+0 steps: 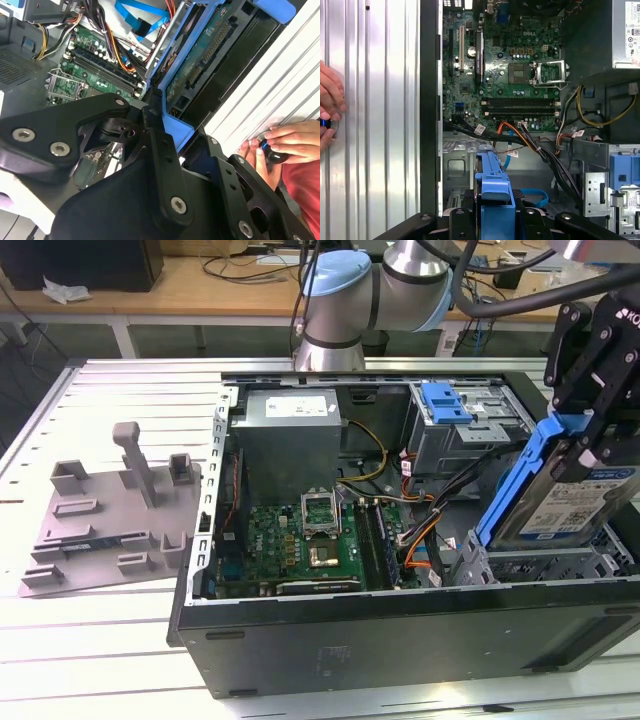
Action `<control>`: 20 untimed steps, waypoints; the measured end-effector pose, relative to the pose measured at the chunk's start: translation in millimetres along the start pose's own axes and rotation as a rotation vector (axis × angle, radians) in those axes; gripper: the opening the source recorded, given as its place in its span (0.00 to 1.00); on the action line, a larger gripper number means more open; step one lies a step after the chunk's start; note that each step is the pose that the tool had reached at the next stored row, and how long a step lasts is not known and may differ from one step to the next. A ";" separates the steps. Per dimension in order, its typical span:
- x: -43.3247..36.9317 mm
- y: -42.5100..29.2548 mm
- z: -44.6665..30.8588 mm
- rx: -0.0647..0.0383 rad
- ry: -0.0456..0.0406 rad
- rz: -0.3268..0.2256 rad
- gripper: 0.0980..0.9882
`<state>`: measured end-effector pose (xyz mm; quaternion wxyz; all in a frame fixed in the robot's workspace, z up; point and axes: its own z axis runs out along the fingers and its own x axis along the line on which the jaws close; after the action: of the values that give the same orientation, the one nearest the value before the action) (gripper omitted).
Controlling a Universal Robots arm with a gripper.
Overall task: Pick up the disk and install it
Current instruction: 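Insert the disk into the insertion slot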
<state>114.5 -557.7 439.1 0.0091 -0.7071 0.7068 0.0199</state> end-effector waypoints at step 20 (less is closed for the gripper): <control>0.9 -0.3 22.5 0.000 0.0000 0.000 0.30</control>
<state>114.5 -557.7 416.5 0.0091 -0.7071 0.7067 0.0199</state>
